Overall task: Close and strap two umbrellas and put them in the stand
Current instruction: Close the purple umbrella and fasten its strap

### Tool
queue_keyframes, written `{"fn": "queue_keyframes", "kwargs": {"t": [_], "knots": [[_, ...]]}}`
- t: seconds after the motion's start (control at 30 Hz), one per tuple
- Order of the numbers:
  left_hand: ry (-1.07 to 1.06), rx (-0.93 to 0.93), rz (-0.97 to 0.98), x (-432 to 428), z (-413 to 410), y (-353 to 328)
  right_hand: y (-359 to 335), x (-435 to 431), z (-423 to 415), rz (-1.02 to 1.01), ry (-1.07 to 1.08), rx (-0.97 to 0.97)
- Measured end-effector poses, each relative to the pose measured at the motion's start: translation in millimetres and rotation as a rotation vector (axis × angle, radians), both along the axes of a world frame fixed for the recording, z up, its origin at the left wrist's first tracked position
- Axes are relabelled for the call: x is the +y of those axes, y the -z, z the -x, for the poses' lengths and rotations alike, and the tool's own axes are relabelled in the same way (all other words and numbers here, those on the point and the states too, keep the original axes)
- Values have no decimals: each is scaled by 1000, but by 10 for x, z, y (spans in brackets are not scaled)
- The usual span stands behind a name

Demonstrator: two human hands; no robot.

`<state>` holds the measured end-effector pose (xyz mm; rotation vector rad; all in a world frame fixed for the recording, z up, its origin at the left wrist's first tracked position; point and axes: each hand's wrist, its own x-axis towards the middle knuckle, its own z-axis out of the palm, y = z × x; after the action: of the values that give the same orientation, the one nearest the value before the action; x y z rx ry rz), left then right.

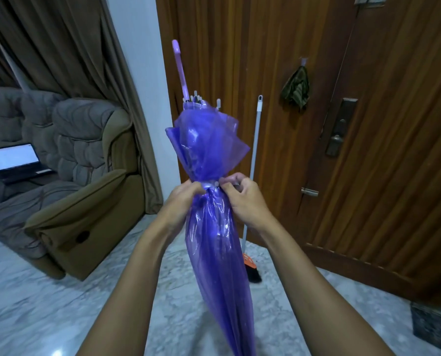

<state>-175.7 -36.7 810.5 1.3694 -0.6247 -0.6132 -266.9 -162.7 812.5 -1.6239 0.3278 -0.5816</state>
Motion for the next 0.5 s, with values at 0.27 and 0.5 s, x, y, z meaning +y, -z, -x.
{"fn": "queue_keyframes", "kwargs": {"t": [0.27, 0.5], "knots": [[-544, -186, -34, -126, 72, -216, -27, 154, 24, 298, -38, -89], [-532, 28, -2, -152, -33, -220, 85, 140, 48, -35, -174, -35]]}}
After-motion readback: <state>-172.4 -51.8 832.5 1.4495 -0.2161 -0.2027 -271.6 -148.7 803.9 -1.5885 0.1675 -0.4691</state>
